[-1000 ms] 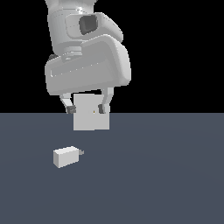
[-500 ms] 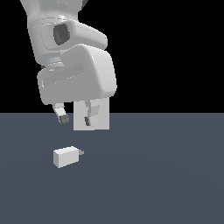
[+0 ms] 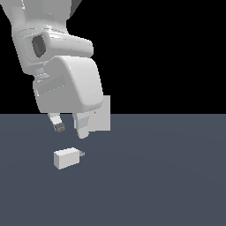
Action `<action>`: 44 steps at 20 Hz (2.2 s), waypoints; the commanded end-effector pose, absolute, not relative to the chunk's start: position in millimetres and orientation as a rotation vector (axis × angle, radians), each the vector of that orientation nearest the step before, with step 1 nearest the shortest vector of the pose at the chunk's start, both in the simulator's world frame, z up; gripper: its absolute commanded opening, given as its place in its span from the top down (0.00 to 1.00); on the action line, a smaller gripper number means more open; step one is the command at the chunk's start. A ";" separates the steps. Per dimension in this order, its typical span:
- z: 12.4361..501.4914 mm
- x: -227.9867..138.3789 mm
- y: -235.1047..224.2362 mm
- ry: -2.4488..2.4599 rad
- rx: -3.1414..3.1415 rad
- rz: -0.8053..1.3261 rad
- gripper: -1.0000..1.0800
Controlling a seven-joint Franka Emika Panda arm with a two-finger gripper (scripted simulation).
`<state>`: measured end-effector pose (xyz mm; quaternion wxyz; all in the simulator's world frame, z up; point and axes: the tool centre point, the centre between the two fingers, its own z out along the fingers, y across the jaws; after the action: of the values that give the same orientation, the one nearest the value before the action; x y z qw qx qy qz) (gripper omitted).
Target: Plug the charger into the wall socket.
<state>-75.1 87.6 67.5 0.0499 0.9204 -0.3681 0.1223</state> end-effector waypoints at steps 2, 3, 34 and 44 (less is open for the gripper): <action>64.1 -75.4 90.1 -1.149 2.787 0.381 0.04; 63.4 -75.5 90.7 -1.154 2.784 0.382 0.04; 11.7 -76.1 91.6 -1.163 2.779 0.381 1.00; 14.0 -76.0 90.7 -1.137 2.793 0.384 1.00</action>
<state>-76.2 91.2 13.0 0.0516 0.9162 -0.3770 0.1257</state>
